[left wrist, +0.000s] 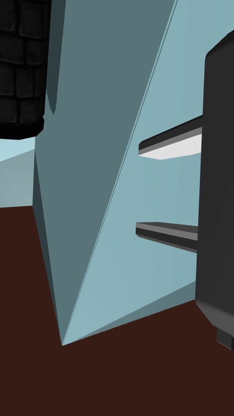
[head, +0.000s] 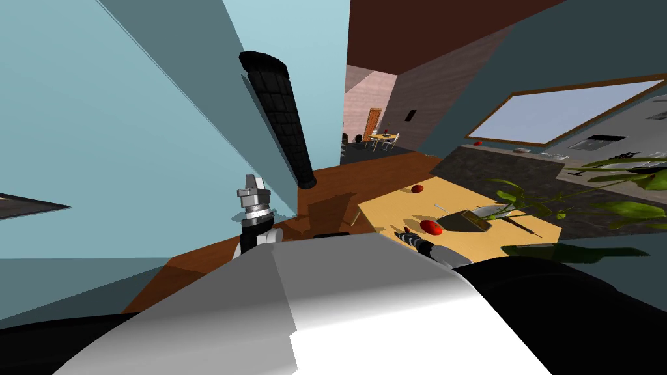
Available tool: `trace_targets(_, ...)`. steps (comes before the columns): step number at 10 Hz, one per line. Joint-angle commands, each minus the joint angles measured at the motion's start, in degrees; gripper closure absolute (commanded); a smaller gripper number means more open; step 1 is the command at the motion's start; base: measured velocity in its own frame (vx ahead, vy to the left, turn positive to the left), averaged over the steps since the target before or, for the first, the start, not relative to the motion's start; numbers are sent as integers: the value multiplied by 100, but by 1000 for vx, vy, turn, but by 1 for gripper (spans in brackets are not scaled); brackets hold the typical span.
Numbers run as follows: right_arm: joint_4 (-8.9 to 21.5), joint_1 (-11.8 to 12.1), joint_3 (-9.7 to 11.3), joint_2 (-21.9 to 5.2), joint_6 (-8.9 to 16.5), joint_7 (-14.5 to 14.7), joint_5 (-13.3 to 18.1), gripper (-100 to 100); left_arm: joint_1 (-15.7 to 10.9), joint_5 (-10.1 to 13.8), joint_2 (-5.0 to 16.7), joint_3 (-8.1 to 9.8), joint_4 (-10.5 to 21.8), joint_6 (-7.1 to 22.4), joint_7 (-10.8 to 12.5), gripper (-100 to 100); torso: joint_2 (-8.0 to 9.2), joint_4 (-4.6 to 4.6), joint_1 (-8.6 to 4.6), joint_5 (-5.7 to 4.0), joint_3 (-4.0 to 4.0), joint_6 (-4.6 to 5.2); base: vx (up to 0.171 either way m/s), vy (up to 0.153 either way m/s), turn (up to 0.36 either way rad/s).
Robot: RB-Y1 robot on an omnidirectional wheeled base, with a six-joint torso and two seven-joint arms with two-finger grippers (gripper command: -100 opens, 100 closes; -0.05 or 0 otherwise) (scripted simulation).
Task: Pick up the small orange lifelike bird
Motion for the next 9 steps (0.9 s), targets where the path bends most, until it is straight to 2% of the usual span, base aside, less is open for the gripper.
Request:
trace_targets(1, -128, 151, 169, -151, 286, -150, 99, -100, 0, 0, 0, 0, 0, 0, 0, 0, 0, 0, 0, 0, 0, 0, 73, -63, 91)
trace_targets(2, -128, 151, 169, -151, 303, -150, 99, -100, 1, 0, 0, 1, 0, 0, 0, 0, 4, 0, 0, 0, 1, 6, 30, -33, -44)
trace_targets(4, 320, 266, 246, -154, 500, -340, 491, -100, 0, 0, 0, 0, 0, 0, 0, 0, 15, 3, 11, 2, 8, 2, 57, -43, 218)
trace_targets(6, 321, 266, 246, -154, 500, -340, 491, -100, 1, 0, 0, 1, 0, 0, 0, 0, 7, 1, 5, 0, 3, 7, 48, -35, 15)
trace_targets(8, 662, 380, 329, -75, 651, -520, 807, -100, 0, 0, 0, 0, 0, 0, 0, 0, 17, 3, 16, 3, 9, 2, 43, -26, 171)
trace_targets(9, 703, 380, 329, -75, 651, -520, 826, -100, 0, 0, 0, 0, 0, 0, 0, 0, 11, 2, 12, 2, 6, 2, 53, -34, 61)
